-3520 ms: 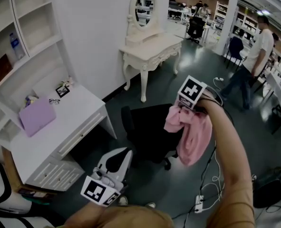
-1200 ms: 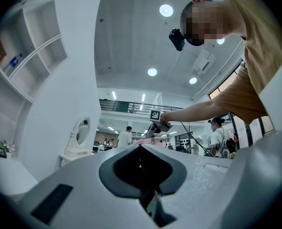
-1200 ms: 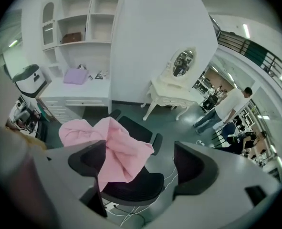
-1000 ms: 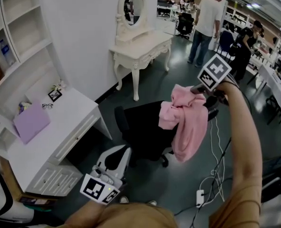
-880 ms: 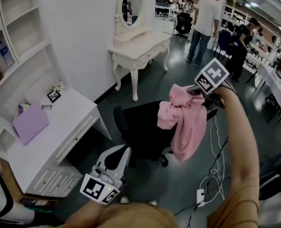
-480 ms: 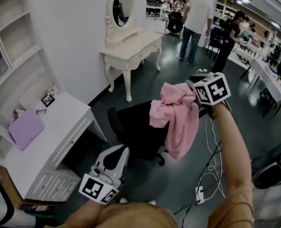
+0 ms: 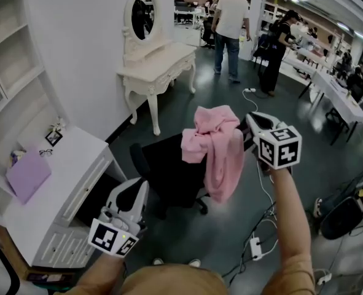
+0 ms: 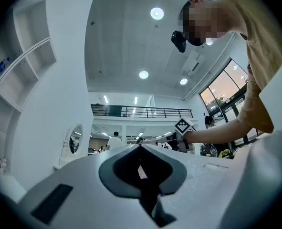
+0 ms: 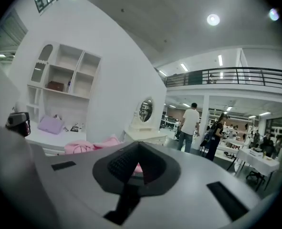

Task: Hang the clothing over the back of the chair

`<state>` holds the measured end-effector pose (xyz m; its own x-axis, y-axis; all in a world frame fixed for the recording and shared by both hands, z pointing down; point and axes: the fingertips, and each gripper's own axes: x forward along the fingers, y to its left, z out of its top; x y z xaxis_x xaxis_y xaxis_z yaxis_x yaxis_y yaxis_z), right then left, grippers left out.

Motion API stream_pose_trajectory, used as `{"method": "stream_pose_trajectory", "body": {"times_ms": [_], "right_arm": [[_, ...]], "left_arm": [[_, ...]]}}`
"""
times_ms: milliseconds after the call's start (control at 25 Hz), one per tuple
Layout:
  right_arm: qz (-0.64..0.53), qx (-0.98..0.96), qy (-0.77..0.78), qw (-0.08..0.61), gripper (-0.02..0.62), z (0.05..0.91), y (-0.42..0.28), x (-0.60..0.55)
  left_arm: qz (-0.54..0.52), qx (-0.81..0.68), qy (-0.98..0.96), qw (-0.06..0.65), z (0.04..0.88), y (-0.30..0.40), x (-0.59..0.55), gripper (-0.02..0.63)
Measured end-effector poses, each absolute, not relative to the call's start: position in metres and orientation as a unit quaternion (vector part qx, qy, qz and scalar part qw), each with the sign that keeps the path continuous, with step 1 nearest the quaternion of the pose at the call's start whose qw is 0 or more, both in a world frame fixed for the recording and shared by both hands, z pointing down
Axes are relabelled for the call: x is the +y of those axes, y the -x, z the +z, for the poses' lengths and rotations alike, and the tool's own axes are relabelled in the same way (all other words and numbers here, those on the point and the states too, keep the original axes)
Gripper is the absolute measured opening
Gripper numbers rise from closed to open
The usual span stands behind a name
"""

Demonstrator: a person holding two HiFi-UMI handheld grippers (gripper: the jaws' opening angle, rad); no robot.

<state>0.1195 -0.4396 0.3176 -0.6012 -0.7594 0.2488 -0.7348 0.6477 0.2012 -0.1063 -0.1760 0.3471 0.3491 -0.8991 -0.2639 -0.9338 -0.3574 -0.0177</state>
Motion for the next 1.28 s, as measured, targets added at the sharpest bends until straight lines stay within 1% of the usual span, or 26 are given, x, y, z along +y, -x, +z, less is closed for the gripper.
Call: {"method": "stream_pose_trajectory", "body": {"times_ms": [160, 320, 480, 680, 1000, 1280], "right_arm": [[-0.026, -0.891, -0.438, 0.114, 0.003, 0.322, -0.147, -0.410], [-0.012, -0.884, -0.460, 0.086, 0.003, 0.341, -0.173, -0.369], [-0.004, -0.877, -0.477, 0.063, 0.003, 0.353, -0.185, -0.330], [0.014, -0.873, -0.487, 0.015, 0.003, 0.358, -0.198, -0.291], [0.085, -0.846, -0.526, -0.014, 0.003, 0.403, -0.224, -0.233], [0.134, -0.832, -0.536, -0.044, 0.003, 0.414, -0.241, -0.209]], "left_arm": [[0.109, 0.577, 0.804, 0.095, 0.337, 0.123, -0.169, 0.005], [0.108, 0.585, 0.798, 0.097, 0.335, 0.129, -0.160, 0.005], [0.107, 0.595, 0.791, 0.095, 0.336, 0.139, -0.148, 0.005], [0.111, 0.610, 0.780, 0.087, 0.337, 0.155, -0.137, 0.005], [0.113, 0.623, 0.769, 0.083, 0.339, 0.166, -0.115, 0.005], [0.107, 0.639, 0.756, 0.094, 0.338, 0.178, -0.097, 0.005]]}}
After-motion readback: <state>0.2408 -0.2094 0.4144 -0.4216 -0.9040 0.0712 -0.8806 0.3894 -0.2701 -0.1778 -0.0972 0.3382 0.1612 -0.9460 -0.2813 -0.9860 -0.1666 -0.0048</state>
